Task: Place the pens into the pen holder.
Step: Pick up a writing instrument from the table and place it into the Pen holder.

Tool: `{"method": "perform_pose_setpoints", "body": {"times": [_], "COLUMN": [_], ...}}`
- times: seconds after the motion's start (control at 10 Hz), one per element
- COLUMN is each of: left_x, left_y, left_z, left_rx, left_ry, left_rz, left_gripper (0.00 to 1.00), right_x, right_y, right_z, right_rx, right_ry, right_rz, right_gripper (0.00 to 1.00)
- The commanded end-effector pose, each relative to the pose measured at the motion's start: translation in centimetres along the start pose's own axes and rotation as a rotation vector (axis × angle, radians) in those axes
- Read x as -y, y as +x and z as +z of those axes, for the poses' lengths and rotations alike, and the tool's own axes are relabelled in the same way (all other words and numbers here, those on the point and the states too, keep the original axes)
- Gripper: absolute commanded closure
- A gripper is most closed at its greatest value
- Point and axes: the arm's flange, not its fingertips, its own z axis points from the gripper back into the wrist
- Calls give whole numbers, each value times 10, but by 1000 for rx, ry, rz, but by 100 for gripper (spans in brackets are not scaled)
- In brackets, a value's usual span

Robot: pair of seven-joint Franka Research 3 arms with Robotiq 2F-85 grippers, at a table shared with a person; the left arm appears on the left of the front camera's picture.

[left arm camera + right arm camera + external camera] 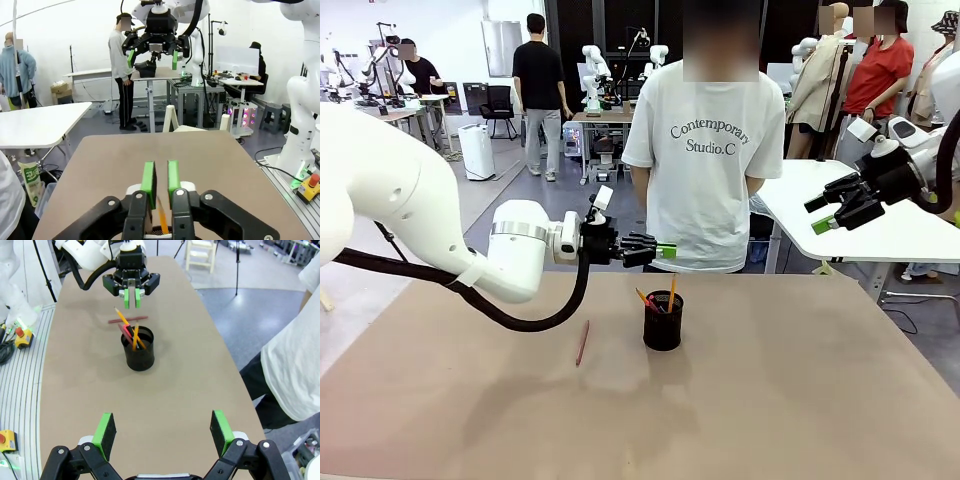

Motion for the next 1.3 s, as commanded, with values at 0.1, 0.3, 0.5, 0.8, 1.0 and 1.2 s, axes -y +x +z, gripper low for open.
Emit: {"method": "perform_pose_setpoints", "body": {"times": [0.1,0.3,0.5,0.8,1.0,1.2], "left_x": [-1,-1,1,4,-2,-2], "left_y": [2,3,4,5,2,2], "left_z": [3,4,4,4,1,1], "left_rx": [15,12,-3,-39,-12,-12], "left_ry": [0,-1,-7,30,12,12], "left_rz": [-16,-18,-30,-16,-8,-8], "left_gripper": [10,0,0,0,0,0], "right_x": [2,2,2,2,2,2], "right_y": [3,3,3,3,3,3], "right_z": [1,1,1,1,1,1], "right_rx": [-3,-3,-3,-3,-3,-3], "right_ry": [-5,-5,-5,-5,-5,-5], "right_rz": [3,3,3,3,3,3], "right_gripper": [0,0,0,0,0,0]}}
